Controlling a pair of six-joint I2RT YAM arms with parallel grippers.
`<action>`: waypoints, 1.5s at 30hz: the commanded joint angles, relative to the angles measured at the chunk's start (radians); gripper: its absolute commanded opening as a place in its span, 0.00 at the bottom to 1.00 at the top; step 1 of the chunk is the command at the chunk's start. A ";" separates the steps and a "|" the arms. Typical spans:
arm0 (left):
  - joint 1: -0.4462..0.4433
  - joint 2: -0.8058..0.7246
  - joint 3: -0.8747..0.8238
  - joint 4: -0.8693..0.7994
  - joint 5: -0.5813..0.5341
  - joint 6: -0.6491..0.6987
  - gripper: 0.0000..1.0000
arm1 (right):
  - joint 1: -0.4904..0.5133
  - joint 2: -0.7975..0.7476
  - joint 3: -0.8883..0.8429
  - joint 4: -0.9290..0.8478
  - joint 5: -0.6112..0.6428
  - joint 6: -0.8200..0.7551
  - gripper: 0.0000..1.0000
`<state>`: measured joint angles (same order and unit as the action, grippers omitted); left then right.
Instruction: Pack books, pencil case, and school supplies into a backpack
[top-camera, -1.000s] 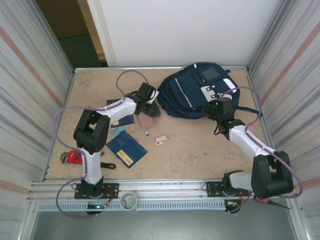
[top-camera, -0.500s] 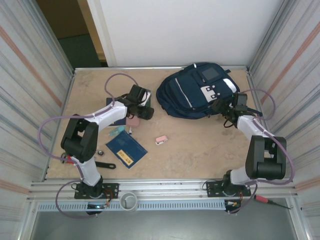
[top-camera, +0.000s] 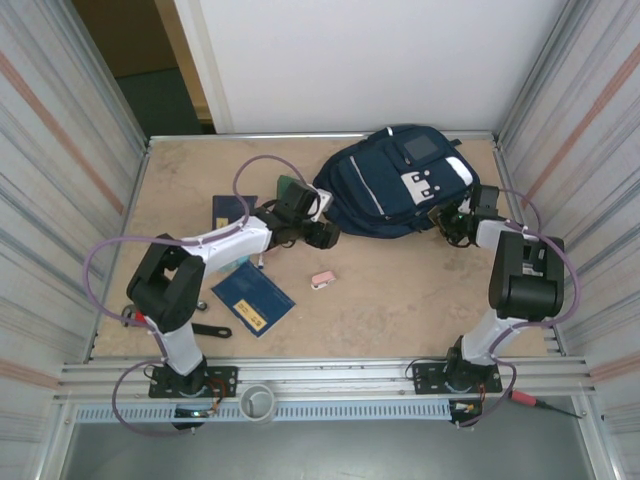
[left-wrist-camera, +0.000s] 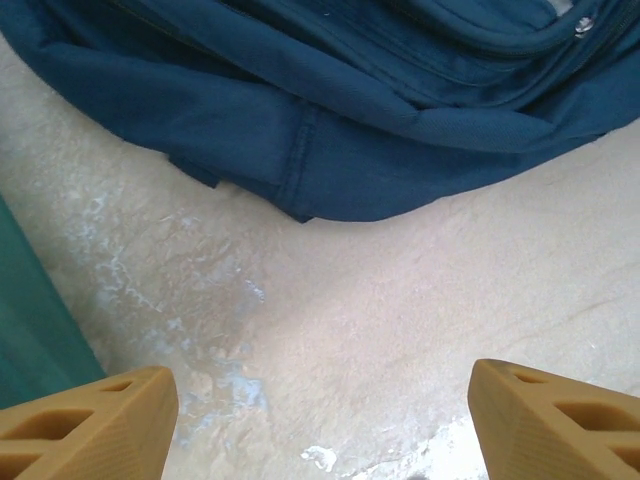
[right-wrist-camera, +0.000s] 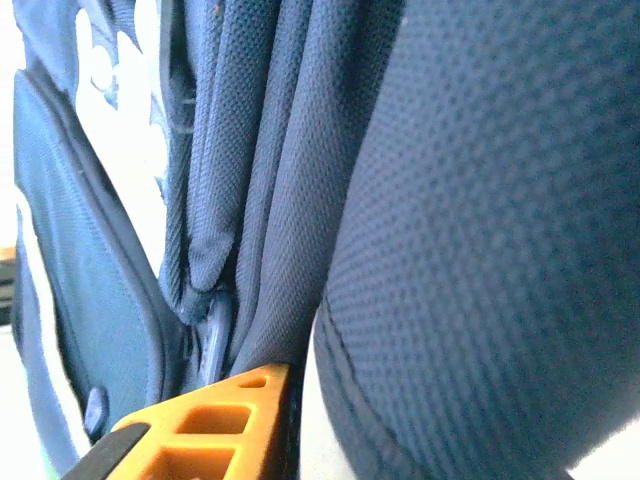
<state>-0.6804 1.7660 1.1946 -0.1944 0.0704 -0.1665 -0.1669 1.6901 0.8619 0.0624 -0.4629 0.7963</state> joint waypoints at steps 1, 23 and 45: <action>-0.024 -0.050 -0.060 0.055 0.046 -0.004 0.76 | 0.014 -0.121 -0.065 0.080 -0.128 0.077 0.15; -0.283 -0.097 -0.226 0.552 -0.190 0.120 0.54 | 0.351 -0.497 -0.091 0.178 0.161 0.335 0.00; -0.323 0.184 0.020 0.745 -0.520 0.217 0.34 | 0.406 -0.480 -0.054 0.192 0.168 0.363 0.00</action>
<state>-1.0080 1.9282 1.1610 0.5117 -0.3954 0.0345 0.2283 1.2297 0.7593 0.1719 -0.2840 1.1446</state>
